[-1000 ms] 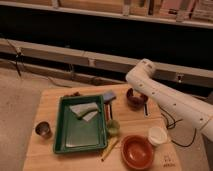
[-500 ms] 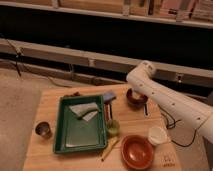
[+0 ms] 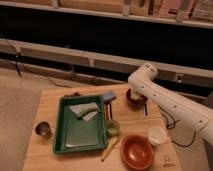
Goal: Place apple in purple bowl
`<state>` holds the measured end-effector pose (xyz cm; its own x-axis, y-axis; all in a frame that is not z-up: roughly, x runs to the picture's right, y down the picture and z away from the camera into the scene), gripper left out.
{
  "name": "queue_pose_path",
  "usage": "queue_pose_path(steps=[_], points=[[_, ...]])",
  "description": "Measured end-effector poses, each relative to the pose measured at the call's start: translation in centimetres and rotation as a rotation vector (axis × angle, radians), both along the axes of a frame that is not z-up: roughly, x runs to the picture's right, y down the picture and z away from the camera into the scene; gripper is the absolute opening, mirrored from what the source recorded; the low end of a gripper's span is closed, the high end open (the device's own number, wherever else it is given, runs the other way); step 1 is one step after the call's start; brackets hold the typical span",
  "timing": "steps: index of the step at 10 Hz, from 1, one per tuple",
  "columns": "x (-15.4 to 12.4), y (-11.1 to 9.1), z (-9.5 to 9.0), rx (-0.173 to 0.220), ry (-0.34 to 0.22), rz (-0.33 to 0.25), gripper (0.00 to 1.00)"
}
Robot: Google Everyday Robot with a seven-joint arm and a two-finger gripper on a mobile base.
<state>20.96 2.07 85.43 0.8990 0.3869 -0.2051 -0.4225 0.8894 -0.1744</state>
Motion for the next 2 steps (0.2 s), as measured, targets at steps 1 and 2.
queue_pose_path(steps=[1, 2], points=[[0.14, -0.01, 0.13, -0.006, -0.003, 0.002, 0.80], [0.17, -0.05, 0.27, -0.019, -0.004, 0.001, 0.78]])
